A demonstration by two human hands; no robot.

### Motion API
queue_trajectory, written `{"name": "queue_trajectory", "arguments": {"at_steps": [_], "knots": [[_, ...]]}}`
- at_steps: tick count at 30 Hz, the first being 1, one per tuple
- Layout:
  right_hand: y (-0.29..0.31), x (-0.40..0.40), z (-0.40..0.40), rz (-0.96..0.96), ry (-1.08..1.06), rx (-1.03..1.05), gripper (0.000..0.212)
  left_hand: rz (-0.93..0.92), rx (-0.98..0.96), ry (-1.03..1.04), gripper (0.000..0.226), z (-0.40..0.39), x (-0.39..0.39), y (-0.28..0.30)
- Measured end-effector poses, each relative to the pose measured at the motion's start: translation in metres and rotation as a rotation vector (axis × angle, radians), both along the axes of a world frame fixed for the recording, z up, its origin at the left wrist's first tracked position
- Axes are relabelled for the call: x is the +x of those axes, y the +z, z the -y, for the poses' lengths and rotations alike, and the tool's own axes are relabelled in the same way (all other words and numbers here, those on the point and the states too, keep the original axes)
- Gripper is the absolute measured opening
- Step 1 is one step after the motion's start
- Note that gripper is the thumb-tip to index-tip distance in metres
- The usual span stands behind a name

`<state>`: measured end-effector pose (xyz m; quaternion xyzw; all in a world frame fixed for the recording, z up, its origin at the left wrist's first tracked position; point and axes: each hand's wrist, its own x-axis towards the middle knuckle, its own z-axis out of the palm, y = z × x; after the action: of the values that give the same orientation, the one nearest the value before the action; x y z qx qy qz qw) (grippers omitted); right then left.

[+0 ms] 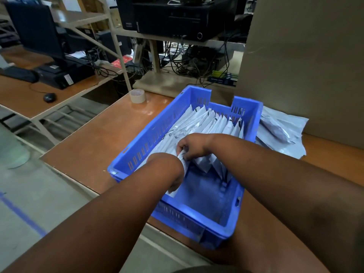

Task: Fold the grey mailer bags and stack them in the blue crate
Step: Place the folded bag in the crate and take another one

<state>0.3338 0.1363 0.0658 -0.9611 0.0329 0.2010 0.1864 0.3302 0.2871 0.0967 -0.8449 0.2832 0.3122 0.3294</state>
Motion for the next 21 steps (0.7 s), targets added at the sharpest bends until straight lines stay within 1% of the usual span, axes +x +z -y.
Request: {"name": "queue_trajectory", "arguments": {"at_steps": [2, 5, 7, 9, 11, 14, 17, 21], "knots": [[-0.003, 0.001, -0.001, -0.010, 0.008, -0.014, 0.031, 0.004, -0.004, 0.020, 0.040, 0.002, 0.002, -0.001], [-0.006, 0.003, -0.007, -0.009, 0.011, -0.048, 0.027, 0.009, -0.035, 0.067, 0.068, -0.002, 0.001, 0.002], [-0.004, 0.003, -0.007, -0.025, 0.019, -0.062, 0.028, 0.016, -0.034, 0.071, 0.076, -0.005, 0.001, 0.004], [0.005, -0.001, -0.004, -0.024, 0.024, -0.078, 0.034, 0.017, 0.001, 0.080, 0.073, -0.006, 0.001, 0.003], [0.016, -0.007, 0.004, -0.004, -0.022, -0.082, 0.042, 0.018, 0.036, 0.094, 0.069, -0.006, 0.003, 0.001], [0.024, -0.016, 0.014, -0.040, 0.015, -0.202, 0.050, 0.018, 0.069, 0.085, 0.067, -0.004, 0.001, -0.001], [0.022, -0.022, 0.016, -0.082, 0.096, -0.348, 0.044, 0.044, 0.035, 0.074, 0.063, -0.002, 0.001, -0.002], [0.020, -0.024, 0.016, -0.122, 0.154, -0.514, 0.045, 0.057, 0.025, 0.089, 0.070, -0.004, 0.001, -0.002]]}}
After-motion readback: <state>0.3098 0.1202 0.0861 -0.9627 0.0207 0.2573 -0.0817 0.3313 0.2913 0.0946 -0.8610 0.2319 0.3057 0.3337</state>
